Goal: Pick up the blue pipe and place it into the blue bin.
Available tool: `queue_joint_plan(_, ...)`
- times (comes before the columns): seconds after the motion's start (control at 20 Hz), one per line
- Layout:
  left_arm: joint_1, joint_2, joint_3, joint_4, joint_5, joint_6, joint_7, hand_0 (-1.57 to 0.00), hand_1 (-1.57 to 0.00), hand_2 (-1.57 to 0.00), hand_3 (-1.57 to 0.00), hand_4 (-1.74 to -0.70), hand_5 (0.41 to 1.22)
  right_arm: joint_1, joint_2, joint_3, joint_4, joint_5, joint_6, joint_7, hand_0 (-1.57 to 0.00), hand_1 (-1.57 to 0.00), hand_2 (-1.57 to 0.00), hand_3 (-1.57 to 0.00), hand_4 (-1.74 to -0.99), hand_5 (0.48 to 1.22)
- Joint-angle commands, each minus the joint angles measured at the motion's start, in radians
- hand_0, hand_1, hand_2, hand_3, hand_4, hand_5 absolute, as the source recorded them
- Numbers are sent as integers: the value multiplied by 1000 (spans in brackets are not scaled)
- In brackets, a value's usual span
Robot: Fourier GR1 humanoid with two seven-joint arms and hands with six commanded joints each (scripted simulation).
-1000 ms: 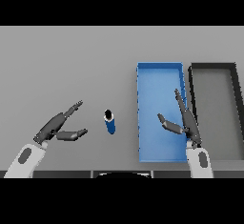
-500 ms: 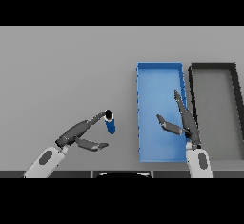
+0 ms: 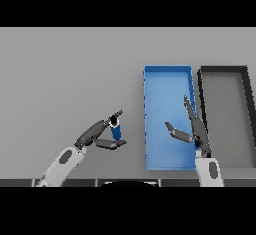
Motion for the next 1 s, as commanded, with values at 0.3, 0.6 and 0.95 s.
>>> queue_joint_plan(0.3,-26,-106,10,85,56,-19,-69,1,-118,-269,-202,-1217,635,-12,-13,-8,13,11,-6,20,1,1,1,1,-1188,556)
queue_joint_plan(0.6,-10,-154,6,85,72,-14,-97,-981,-1095,-1164,-1112,-1551,1042,-8,-9,-8,21,11,-7,8,1,1,1,1,-1182,562)
queue_joint_plan(0.95,14,-151,-39,51,12,22,-148,-1447,-1471,-1486,-1468,-1512,1183,-8,-15,-6,13,15,-4,11,1,1,1,1,-1171,558)
